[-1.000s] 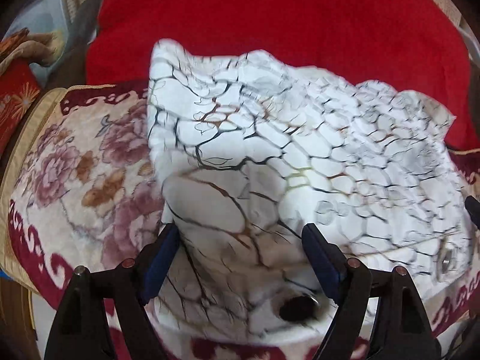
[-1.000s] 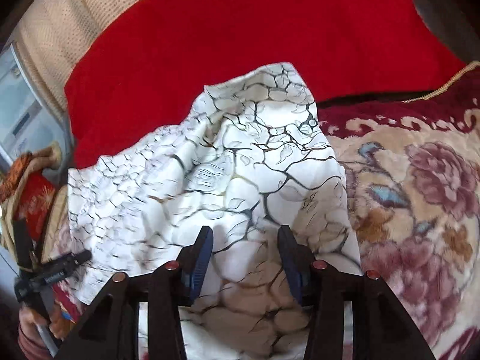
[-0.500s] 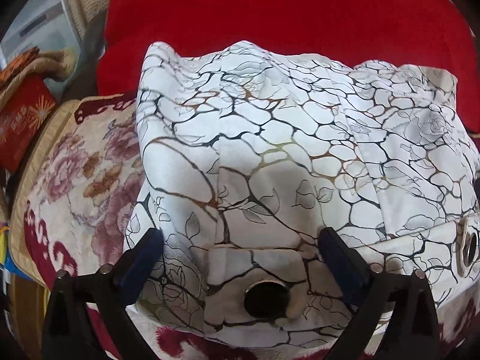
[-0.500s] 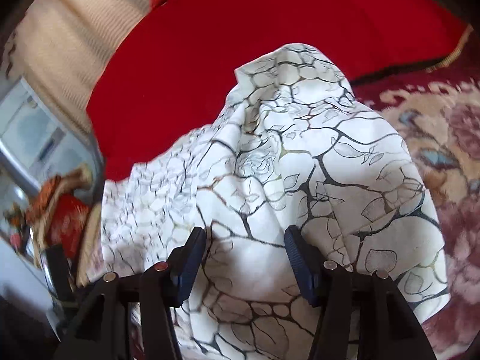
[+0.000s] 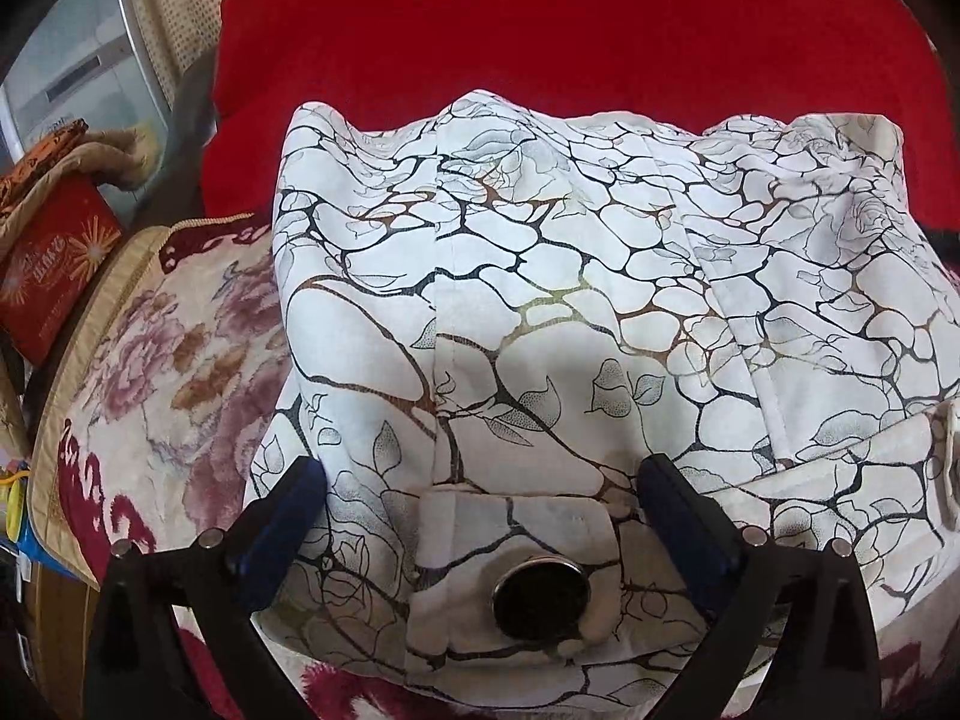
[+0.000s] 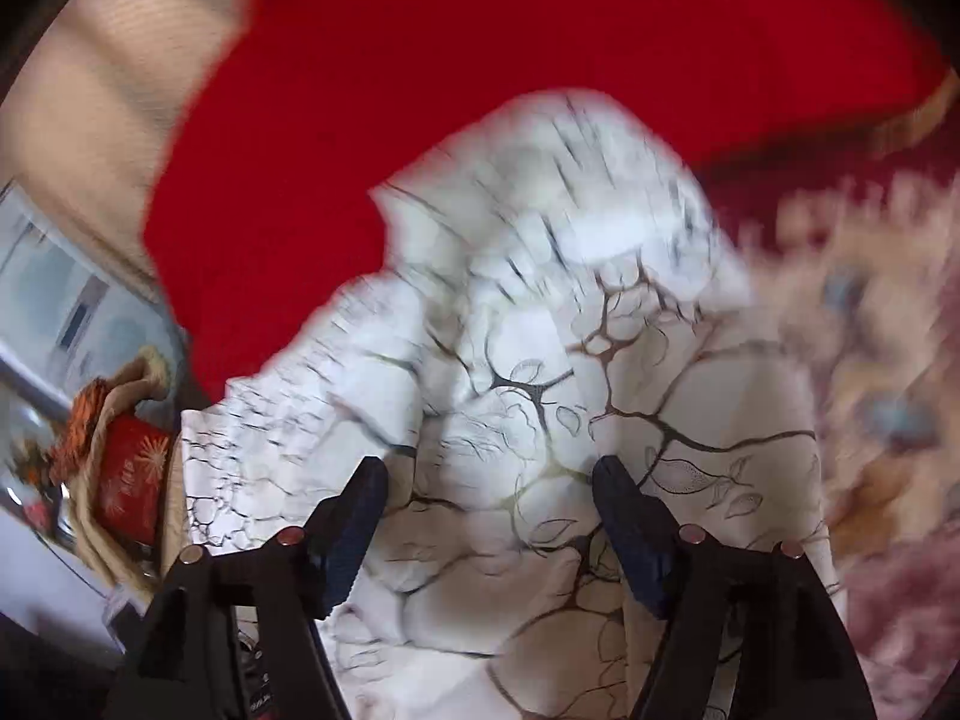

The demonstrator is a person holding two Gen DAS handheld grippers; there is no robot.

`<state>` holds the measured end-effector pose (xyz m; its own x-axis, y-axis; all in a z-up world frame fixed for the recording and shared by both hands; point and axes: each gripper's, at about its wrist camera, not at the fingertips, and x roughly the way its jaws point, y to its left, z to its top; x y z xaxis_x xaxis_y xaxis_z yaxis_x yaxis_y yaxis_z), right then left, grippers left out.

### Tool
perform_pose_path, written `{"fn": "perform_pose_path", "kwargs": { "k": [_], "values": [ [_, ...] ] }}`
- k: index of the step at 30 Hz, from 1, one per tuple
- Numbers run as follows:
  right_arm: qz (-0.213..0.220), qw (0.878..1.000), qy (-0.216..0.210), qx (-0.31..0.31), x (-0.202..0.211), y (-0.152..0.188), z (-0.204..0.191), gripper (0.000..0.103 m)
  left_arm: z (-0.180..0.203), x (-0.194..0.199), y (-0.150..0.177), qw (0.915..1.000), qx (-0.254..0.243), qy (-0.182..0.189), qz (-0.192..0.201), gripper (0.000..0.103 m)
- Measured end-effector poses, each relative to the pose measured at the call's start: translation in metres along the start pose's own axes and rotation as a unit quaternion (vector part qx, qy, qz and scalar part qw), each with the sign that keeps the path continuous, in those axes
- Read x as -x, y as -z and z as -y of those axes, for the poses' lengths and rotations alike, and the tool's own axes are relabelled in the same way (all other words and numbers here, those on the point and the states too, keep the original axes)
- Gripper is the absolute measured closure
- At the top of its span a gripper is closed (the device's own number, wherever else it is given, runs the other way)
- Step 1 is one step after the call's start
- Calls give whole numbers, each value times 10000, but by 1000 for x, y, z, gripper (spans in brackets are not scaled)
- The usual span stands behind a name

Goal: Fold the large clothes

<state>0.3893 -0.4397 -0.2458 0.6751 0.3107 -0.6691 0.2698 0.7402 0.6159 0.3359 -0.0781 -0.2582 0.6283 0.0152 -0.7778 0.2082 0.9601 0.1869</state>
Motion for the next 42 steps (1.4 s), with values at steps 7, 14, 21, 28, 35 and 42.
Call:
{"fn": "perform_pose_path", "kwargs": {
  "k": [7, 14, 21, 28, 35, 42],
  "values": [
    [267, 9975, -456, -462, 11, -4, 19, 25, -1, 2, 5, 9996, 49, -65, 280, 0],
    [289, 9942, -731, -740, 31, -11, 40, 24, -1, 4, 6, 9995, 89, -112, 276, 0],
    [272, 9963, -657, -476, 33, -7, 30, 24, -1, 11, 1, 9998, 76, -168, 39, 0],
    [932, 9954, -180, 161, 65, 2, 4, 24, 3, 54, -32, 9990, -121, -71, 436, 0],
    [1180, 9924, -302, 151, 89, -3, 3, 24, 60, 40, -78, 9982, -599, 85, -32, 0],
    [-70, 9990, -353, -279, 43, -7, 23, 25, 75, -15, -68, 9946, -269, 172, -989, 0]
  ]
}}
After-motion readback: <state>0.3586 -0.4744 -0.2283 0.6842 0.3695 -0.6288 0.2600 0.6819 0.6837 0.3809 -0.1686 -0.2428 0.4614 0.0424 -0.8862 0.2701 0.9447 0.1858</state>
